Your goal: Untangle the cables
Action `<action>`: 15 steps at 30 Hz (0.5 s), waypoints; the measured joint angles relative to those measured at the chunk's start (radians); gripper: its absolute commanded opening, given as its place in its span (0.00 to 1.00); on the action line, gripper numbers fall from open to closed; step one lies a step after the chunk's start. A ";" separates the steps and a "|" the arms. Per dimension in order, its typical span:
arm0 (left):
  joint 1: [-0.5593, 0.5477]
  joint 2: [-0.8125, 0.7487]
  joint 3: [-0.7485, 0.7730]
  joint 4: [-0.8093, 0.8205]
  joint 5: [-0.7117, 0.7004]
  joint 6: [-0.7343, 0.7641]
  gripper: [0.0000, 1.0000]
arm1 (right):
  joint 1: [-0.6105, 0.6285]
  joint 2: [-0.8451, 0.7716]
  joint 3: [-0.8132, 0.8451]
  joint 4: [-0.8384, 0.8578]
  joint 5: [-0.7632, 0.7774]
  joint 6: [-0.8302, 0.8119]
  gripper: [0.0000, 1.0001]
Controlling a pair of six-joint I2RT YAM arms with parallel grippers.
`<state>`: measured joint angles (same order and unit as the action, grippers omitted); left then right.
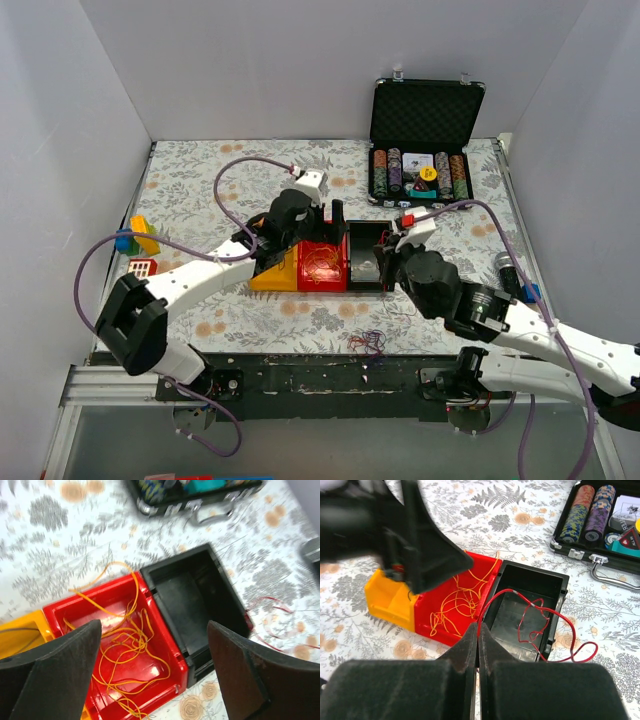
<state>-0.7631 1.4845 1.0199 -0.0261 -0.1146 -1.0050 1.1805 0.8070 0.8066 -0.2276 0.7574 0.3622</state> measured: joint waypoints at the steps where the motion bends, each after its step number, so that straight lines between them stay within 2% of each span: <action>1: 0.000 -0.019 0.015 -0.014 0.002 0.008 0.98 | -0.026 0.015 0.000 0.003 -0.019 0.002 0.01; 9: 0.000 -0.188 0.154 -0.141 -0.005 0.119 0.98 | -0.307 0.224 0.048 0.019 -0.307 0.025 0.01; 15: 0.004 -0.251 0.176 -0.201 -0.040 0.186 0.98 | -0.430 0.352 0.076 0.019 -0.510 0.056 0.01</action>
<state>-0.7589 1.2339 1.1961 -0.2268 -0.1551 -0.8192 0.7502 1.1595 0.8829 -0.2081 0.2478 0.4179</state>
